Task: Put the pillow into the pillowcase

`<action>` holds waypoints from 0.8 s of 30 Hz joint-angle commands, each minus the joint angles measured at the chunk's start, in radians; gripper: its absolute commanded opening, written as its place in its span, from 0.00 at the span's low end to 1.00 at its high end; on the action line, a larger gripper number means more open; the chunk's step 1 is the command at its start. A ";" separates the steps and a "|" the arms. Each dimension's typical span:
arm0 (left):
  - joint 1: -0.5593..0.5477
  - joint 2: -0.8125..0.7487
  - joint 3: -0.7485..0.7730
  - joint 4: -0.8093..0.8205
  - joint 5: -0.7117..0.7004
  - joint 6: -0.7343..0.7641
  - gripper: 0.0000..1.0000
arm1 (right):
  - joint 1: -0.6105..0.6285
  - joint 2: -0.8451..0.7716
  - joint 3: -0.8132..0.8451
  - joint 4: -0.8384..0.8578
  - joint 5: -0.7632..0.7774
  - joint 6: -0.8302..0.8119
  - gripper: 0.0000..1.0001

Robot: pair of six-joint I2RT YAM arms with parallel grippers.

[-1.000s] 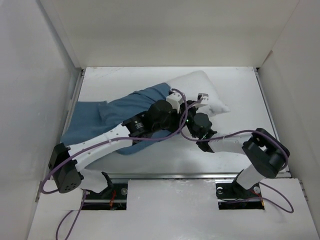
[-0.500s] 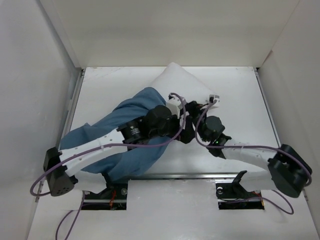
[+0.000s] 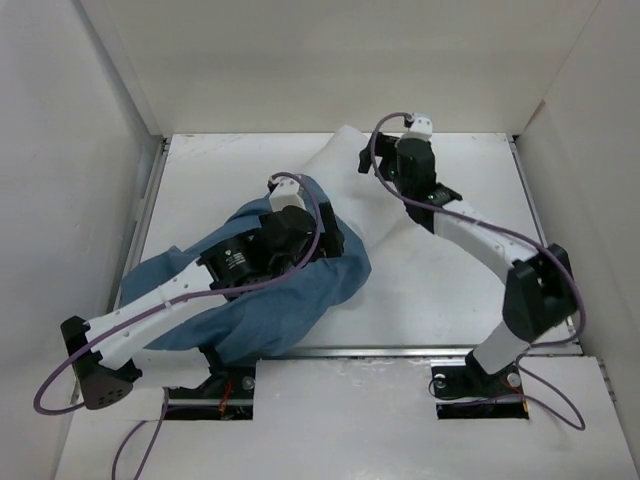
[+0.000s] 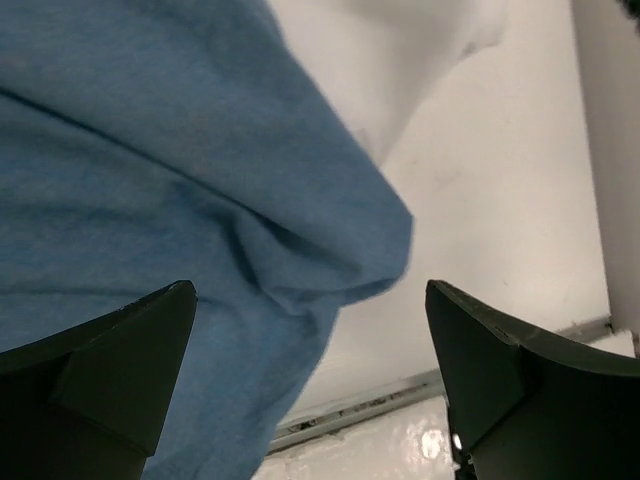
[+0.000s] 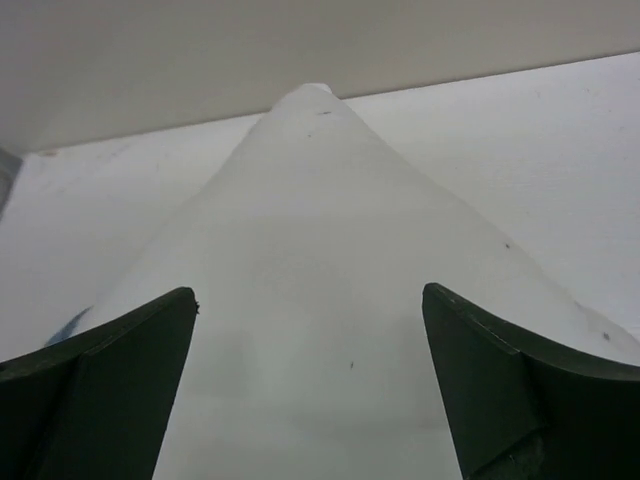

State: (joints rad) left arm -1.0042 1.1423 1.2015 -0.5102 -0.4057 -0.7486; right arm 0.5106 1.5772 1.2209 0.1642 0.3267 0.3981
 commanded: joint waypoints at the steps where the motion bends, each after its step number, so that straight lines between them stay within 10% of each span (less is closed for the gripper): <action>1: 0.047 0.010 -0.028 -0.106 -0.079 -0.126 1.00 | -0.027 0.136 0.209 -0.213 -0.182 -0.099 1.00; 7: 0.232 0.010 -0.232 0.047 0.082 -0.123 0.90 | -0.075 0.311 0.264 -0.284 -0.432 -0.088 0.81; 12: 0.360 0.127 -0.241 0.140 0.136 -0.074 0.48 | -0.089 0.184 -0.054 -0.171 -0.572 -0.001 0.77; 24: 0.394 0.606 0.339 0.273 0.335 0.271 0.43 | 0.153 -0.442 -0.587 -0.063 -0.298 0.044 0.81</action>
State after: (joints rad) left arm -0.5915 1.6630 1.3731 -0.4046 -0.1967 -0.5411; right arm 0.5457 1.1866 0.6888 0.1814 0.0509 0.3954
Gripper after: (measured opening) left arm 0.432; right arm 0.813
